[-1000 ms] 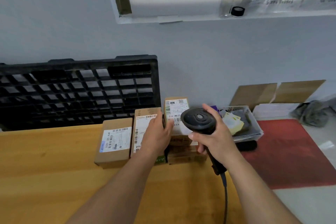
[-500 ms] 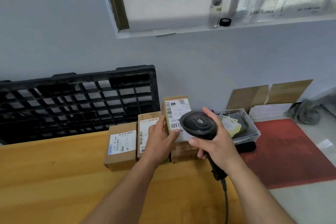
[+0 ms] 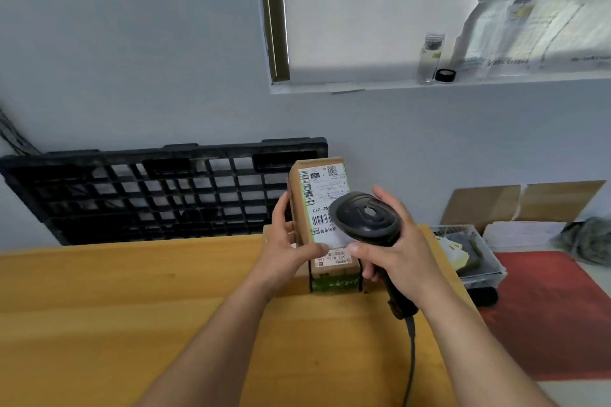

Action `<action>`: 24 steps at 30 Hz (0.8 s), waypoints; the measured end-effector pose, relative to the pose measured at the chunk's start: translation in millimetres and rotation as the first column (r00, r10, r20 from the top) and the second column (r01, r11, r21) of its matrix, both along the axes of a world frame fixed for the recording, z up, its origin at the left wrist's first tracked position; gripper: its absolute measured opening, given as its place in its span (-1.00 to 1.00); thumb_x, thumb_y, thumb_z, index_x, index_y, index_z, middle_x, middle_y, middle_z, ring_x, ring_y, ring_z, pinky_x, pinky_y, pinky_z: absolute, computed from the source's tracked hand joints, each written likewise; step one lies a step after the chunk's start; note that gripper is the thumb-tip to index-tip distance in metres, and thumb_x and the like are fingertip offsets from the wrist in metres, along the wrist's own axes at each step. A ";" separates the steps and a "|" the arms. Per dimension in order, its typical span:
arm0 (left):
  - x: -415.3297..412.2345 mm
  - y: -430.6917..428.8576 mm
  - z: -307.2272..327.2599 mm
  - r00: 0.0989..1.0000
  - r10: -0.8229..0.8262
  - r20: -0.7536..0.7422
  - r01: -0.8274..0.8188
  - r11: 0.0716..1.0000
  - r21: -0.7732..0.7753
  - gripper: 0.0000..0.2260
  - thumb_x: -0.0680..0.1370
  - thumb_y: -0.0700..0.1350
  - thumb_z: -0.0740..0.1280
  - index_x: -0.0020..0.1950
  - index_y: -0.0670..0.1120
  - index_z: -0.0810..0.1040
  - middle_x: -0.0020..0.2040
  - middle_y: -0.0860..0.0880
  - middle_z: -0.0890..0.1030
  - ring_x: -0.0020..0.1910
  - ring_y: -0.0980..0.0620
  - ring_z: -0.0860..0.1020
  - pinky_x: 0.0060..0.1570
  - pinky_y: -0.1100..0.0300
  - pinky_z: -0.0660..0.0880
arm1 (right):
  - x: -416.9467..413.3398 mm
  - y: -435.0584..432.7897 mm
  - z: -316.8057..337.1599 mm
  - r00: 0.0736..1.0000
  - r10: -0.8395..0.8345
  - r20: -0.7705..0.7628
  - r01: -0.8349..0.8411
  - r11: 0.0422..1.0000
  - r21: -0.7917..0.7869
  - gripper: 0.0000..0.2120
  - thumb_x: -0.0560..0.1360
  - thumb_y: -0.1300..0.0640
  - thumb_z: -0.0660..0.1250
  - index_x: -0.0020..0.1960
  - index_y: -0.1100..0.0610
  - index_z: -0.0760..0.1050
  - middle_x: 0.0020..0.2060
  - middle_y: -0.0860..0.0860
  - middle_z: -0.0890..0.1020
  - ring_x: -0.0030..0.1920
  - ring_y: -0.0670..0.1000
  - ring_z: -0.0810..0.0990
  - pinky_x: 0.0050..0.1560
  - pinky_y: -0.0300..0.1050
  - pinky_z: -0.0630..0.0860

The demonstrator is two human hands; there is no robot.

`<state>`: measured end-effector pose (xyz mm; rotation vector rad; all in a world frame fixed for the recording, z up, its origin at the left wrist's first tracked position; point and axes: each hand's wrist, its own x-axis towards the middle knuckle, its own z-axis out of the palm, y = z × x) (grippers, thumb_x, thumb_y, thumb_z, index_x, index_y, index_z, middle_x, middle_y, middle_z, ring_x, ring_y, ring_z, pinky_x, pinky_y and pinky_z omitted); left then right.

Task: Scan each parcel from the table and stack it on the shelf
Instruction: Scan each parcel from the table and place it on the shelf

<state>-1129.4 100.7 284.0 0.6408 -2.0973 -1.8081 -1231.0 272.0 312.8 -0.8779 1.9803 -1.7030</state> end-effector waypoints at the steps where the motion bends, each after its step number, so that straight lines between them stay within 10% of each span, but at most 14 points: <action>1: 6.7 -5.2 2.5 1.000 0.013 -0.014 -0.013 1.000 0.012 -0.07 0.41 -0.22 0.50 0.46 0.31 -0.06 0.27 0.01 0.46 0.24 0.05 0.48 -0.11 0.36 0.44 | 5.6 -5.2 3.3 1.000 0.017 -0.004 -0.017 1.000 -0.001 -0.20 0.37 0.29 0.53 0.29 -0.40 0.26 0.15 0.02 0.57 -0.44 0.10 0.60 -0.38 -0.10 0.58; 15: 92.3 -77.6 13.6 0.947 0.284 -0.147 -0.303 0.945 -0.127 0.02 0.32 -0.21 0.57 0.55 0.17 -0.03 0.39 -0.07 0.38 0.28 0.04 0.46 0.17 0.12 0.51 | 94.6 -35.3 41.3 0.982 0.177 0.063 -0.166 0.974 -0.153 -0.18 0.21 0.18 0.58 0.34 -0.29 0.34 0.00 0.14 0.67 -0.47 0.19 0.57 -0.43 0.06 0.56; 24: 126.2 -108.8 13.2 0.938 0.274 -0.211 -0.313 0.933 -0.180 -0.01 0.34 -0.35 0.53 0.55 0.11 0.01 0.18 0.12 0.45 0.22 0.09 0.46 -0.09 0.50 0.50 | 143.9 -47.7 40.4 0.965 0.240 0.106 -0.222 0.963 -0.155 -0.13 0.15 0.06 0.55 0.40 -0.23 0.31 -0.21 0.16 0.69 -0.46 0.24 0.56 -0.41 0.05 0.54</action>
